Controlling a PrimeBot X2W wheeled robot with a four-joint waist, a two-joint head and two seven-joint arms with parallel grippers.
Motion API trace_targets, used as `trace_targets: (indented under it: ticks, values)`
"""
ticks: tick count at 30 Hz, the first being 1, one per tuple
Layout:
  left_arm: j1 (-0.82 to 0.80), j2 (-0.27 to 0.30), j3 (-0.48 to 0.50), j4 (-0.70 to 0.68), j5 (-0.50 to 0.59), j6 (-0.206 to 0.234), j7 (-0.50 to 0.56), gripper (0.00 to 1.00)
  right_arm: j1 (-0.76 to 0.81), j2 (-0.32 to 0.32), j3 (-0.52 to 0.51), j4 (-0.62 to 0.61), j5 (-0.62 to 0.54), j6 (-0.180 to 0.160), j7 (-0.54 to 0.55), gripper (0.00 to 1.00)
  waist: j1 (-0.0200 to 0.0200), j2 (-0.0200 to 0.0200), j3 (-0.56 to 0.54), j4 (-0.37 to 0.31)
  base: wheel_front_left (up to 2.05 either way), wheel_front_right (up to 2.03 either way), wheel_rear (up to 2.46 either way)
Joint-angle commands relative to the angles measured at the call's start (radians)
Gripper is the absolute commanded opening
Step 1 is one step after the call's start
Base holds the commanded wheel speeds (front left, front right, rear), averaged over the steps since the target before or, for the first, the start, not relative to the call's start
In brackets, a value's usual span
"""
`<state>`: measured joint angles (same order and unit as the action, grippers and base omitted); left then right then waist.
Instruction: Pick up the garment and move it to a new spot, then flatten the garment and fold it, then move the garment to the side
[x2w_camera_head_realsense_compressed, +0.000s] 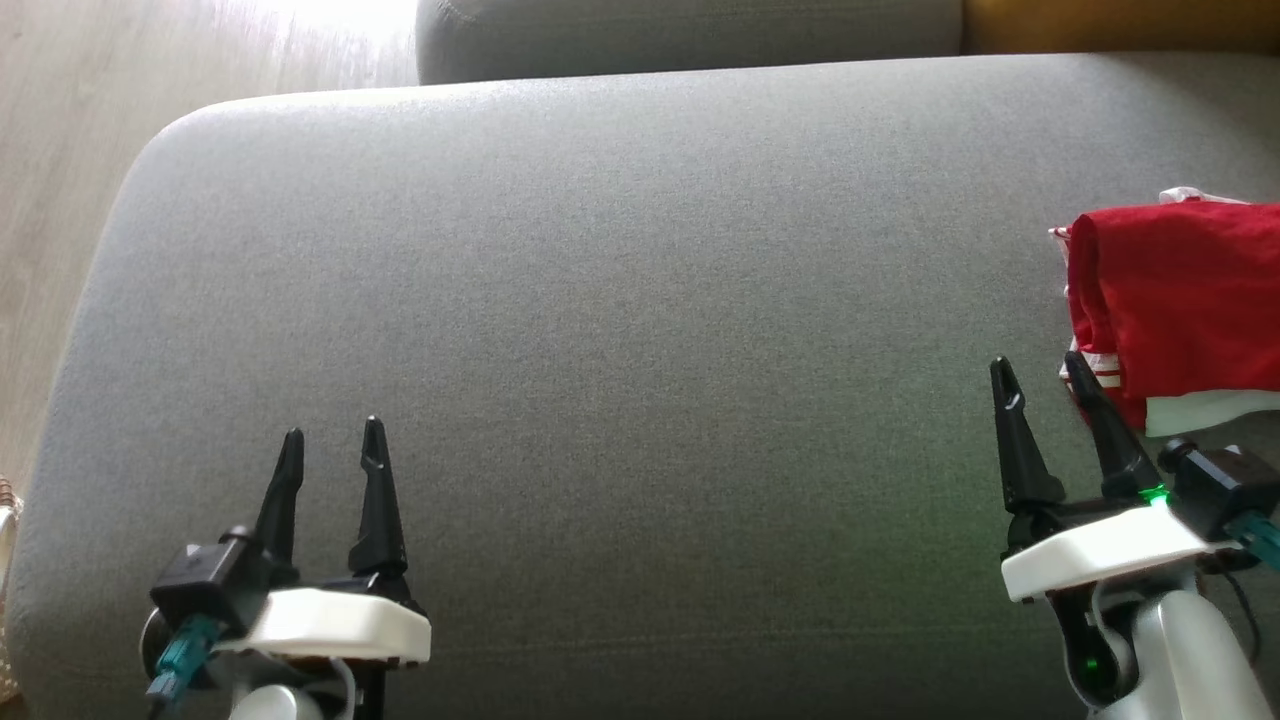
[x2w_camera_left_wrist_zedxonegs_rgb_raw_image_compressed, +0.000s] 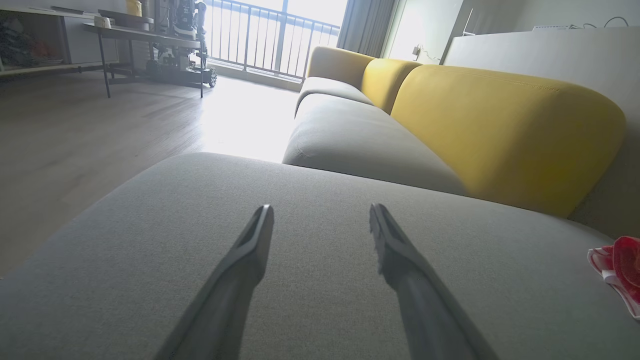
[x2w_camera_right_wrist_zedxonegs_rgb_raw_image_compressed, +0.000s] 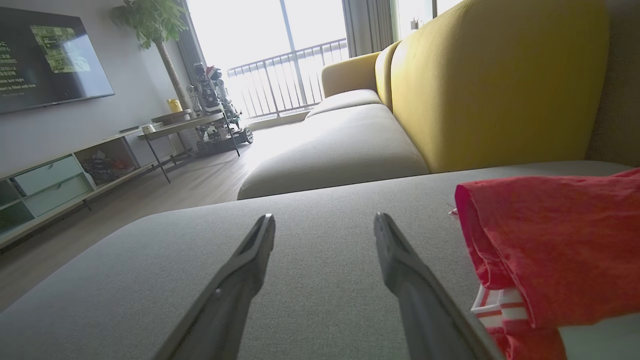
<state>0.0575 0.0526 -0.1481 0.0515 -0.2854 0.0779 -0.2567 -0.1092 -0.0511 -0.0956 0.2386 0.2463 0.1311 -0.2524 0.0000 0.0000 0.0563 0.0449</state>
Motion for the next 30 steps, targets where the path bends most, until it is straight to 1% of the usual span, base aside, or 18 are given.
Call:
trace_targets:
  ticks: [1,13,14,19,30]
  values:
    - [-0.027,-0.002,0.039,-0.039,-0.012,-0.005,-0.005,1.00,-0.025,0.001,0.023,-0.038,-0.002,0.000,-0.009,1.00,0.0000,0.0000,0.000,0.000,0.00,0.00,0.00]
    - [-0.018,-0.002,0.039,-0.053,-0.059,0.007,-0.005,1.00,-0.024,0.001,0.027,-0.035,-0.001,0.000,-0.009,1.00,0.0000,0.0000,-0.003,0.002,0.00,0.00,0.00]
    - [0.001,0.000,0.001,-0.018,-0.061,0.004,0.000,0.00,0.000,0.000,0.002,-0.002,0.000,0.000,0.000,0.00,0.0000,0.0000,-0.003,0.002,0.00,0.00,0.00]
    - [0.019,0.000,-0.003,0.055,-0.071,0.003,0.002,0.00,0.023,0.001,0.004,0.071,0.009,0.000,0.005,0.00,0.0000,0.0000,-0.003,0.002,0.00,0.00,0.00]
    - [0.004,0.008,0.010,0.066,-0.191,-0.015,0.027,0.00,0.021,0.001,0.002,0.065,0.129,0.000,0.037,0.00,0.0000,0.0000,-0.008,-0.002,0.00,0.00,0.00]
